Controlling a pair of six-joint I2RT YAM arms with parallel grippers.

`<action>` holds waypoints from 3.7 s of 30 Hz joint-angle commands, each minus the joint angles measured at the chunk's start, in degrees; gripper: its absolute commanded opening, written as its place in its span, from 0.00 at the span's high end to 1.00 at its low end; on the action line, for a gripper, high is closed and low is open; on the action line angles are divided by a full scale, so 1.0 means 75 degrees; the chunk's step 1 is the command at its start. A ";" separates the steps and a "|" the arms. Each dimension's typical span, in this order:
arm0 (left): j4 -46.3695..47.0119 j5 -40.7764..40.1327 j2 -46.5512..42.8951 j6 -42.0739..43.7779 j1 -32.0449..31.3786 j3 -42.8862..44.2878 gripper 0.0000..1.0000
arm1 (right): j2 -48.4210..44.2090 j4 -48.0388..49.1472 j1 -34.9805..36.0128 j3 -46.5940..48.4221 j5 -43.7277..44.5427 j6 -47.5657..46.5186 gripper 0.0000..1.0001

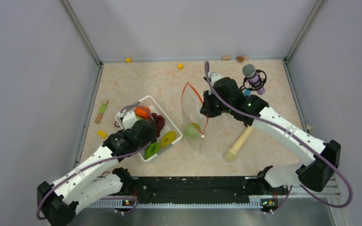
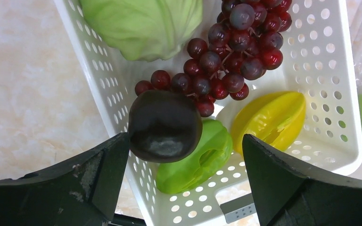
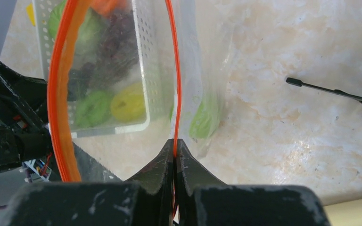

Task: Place the food in the zip-top bag and seal the zipper
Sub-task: Pick up the fake fruit from the bin, then place the fake fruit in the zipper food storage bag, then pick up the fake fruit from the bin.

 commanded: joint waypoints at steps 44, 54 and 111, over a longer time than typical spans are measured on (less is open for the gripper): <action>0.3281 0.2980 -0.0230 0.2381 0.0310 0.1312 0.76 | -0.0654 0.1432 -0.0047 -0.1258 -0.0033 -0.0077 1.00; 0.5375 0.6042 0.1055 0.2850 0.0096 0.2753 0.78 | -0.0662 0.1420 -0.0046 -0.1257 -0.0163 -0.0076 1.00; 0.3035 0.1170 0.0735 0.1455 0.0533 0.1046 0.04 | -0.0795 0.1366 -0.0047 -0.1295 0.0058 -0.0091 1.00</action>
